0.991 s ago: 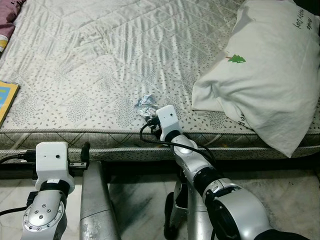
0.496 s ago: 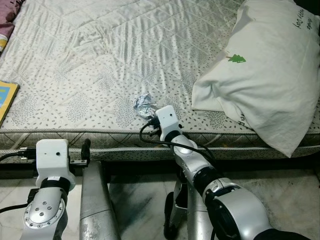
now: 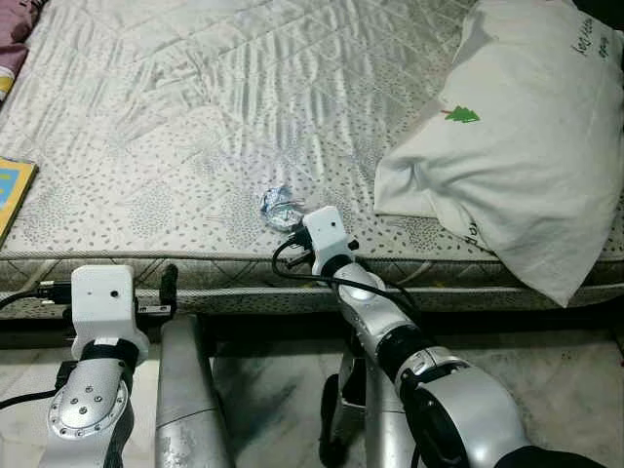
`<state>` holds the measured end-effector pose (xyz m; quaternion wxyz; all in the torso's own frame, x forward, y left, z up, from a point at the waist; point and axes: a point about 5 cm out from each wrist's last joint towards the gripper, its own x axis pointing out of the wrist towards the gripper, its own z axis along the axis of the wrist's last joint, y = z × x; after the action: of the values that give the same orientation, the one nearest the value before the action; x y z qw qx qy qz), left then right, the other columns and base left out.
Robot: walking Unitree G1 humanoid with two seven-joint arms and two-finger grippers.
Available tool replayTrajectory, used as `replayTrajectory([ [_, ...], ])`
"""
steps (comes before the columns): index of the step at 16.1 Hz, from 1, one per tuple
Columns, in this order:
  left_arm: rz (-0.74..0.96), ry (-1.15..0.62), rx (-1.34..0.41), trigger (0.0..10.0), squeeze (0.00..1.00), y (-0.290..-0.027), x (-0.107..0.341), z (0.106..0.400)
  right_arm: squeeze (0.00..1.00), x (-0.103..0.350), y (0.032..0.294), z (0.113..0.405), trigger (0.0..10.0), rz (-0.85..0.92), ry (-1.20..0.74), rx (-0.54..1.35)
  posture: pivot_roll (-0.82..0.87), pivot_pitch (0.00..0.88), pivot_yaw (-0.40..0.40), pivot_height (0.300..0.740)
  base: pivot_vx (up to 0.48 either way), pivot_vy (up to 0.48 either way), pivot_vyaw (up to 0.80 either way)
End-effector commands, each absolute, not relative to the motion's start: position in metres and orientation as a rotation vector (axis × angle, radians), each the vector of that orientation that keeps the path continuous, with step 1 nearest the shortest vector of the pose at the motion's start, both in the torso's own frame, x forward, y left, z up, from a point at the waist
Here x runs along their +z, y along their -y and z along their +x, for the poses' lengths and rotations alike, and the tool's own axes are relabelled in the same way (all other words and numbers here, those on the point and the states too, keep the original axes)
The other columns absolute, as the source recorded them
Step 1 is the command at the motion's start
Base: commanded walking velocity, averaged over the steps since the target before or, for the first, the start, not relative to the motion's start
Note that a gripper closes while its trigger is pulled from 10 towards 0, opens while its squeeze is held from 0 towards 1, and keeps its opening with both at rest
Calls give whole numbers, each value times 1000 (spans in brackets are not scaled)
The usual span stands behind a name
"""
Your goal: Clean up the room
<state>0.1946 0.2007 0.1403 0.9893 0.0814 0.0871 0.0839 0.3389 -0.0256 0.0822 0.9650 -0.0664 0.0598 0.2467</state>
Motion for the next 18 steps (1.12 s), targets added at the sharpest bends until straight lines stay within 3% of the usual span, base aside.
replayTrajectory([
  [1,168,-193,178,10000,0,-201,136,193,0,89,-10,331,0,-77,-123,576,298,209,-110,513,0,0,0],
  [5,167,-187,183,10000,0,-201,137,195,0,90,2,336,0,-88,-111,552,296,205,-113,513,0,0,0],
  [12,154,-173,181,10000,0,-199,136,202,0,86,60,336,0,-124,-30,539,248,193,-115,513,0,0,0],
  [18,146,-167,171,10000,0,-196,134,207,0,76,63,319,0,-182,-35,607,237,180,-115,513,0,0,0],
])
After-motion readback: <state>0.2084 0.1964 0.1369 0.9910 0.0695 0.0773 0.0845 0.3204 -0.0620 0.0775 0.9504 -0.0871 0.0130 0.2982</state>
